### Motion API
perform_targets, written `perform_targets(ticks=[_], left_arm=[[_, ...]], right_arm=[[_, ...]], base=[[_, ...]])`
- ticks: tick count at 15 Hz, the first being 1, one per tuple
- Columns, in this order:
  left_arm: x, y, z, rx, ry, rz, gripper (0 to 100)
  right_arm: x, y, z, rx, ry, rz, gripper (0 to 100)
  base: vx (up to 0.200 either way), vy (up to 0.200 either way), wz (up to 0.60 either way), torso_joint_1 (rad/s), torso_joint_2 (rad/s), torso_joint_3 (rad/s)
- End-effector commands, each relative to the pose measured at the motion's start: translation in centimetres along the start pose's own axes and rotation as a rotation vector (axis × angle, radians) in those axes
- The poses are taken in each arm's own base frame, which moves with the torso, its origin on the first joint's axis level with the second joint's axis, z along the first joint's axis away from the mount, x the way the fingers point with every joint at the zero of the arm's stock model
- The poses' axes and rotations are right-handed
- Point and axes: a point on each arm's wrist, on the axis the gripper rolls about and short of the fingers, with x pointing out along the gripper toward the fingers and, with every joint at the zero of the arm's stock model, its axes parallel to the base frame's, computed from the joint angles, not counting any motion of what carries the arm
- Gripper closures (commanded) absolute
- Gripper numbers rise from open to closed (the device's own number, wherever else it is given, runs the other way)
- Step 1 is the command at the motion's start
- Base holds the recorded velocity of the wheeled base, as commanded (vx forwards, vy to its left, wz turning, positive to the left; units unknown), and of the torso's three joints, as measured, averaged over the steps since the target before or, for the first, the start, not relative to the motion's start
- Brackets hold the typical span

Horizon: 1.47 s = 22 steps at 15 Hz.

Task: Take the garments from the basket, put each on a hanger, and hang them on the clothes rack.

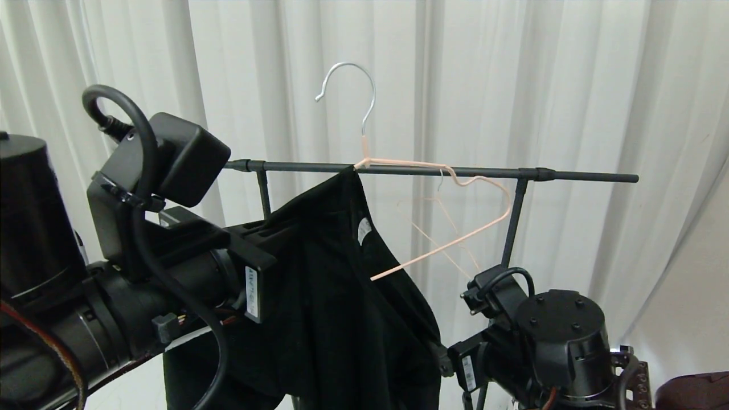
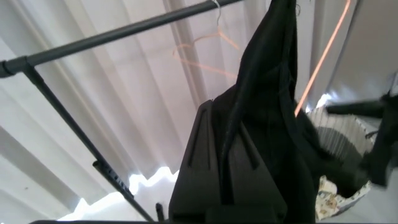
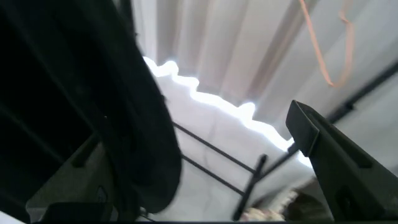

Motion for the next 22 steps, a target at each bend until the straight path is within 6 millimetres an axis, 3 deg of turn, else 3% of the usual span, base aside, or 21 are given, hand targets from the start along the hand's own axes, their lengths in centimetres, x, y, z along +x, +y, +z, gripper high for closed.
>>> perform_targets(ticks=[1,5,6,7,9,17,20,22], left_arm=[[-1.0,0.1,-1.4,0.008,0.025,-0.002,100],[-4.9,0.9,-4.8,0.047,0.041,-0.008,100],[-4.9,0.9,-4.8,0.047,0.041,-0.008,100],[-6.4,1.2,-6.3,0.064,0.045,-0.007,100],[-7.1,1.2,-7.6,0.105,0.065,-0.013,100],[-4.3,0.6,-10.5,0.216,0.274,0.012,100],[-3.3,0.4,-8.1,0.166,0.176,-0.011,100],[-3.3,0.5,-7.8,0.153,0.149,-0.01,100]], right_arm=[[-0.7,-2.7,-0.1,-0.007,0.006,-0.074,0],[0.5,-7.1,0.5,0.042,-0.004,-0.236,0],[0.5,-7.1,0.5,0.042,-0.004,-0.236,0],[0.8,-8.6,0.9,0.047,-0.033,-0.281,0],[0.8,-9.3,1.4,0.053,-0.065,-0.296,0],[-2.4,-9.0,3.7,-0.078,-0.188,-0.046,0],[-2.7,-9.0,2.1,-0.135,-0.133,-0.008,0],[-2.7,-8.8,1.2,-0.143,-0.1,0.002,0]], base=[[0.0,0.0,0.0,0.0,0.0,0.0],[0.0,0.0,0.0,0.0,0.0,0.0],[0.0,0.0,0.0,0.0,0.0,0.0],[0.0,0.0,0.0,0.0,0.0,0.0],[0.0,0.0,0.0,0.0,0.0,0.0],[0.0,0.0,0.0,0.0,0.0,0.0],[0.0,0.0,0.0,0.0,0.0,0.0],[0.0,0.0,0.0,0.0,0.0,0.0]])
